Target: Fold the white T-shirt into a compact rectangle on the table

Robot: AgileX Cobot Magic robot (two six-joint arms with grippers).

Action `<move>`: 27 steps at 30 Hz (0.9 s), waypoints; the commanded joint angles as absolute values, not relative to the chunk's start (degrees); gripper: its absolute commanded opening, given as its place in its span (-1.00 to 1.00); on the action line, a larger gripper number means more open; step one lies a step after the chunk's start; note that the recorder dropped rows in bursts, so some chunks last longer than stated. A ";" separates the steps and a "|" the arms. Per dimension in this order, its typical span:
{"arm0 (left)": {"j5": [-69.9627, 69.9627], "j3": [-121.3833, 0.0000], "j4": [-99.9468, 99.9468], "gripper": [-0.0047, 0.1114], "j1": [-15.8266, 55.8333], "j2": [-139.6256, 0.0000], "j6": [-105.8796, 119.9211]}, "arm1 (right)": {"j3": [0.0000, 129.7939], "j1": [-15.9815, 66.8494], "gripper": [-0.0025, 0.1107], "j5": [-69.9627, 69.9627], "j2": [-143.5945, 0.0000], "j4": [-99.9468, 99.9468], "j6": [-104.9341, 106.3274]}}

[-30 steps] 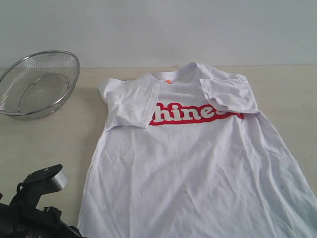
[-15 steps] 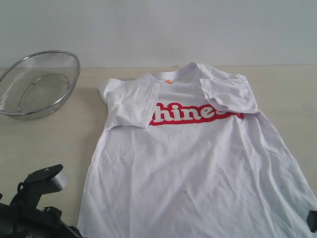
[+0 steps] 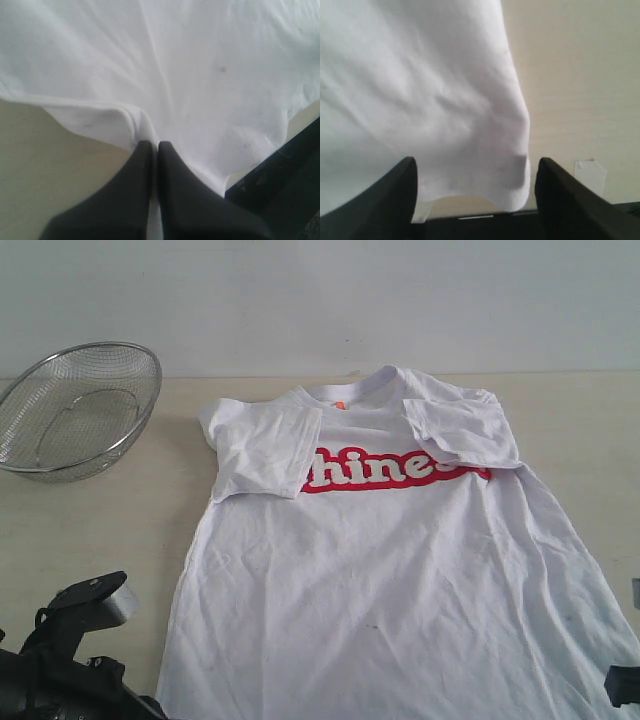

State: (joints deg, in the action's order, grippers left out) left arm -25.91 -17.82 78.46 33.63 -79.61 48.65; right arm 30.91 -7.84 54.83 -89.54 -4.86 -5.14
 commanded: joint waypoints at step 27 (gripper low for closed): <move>-26.30 -18.06 79.03 -0.84 33.88 -79.17 49.12 | 29.33 -8.15 -0.58 51.42 -96.17 -5.88 -3.65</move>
State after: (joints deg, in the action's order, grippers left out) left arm -25.91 -17.82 78.59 33.63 -79.61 48.65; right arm 29.44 -7.86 53.31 -95.94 -6.54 -4.11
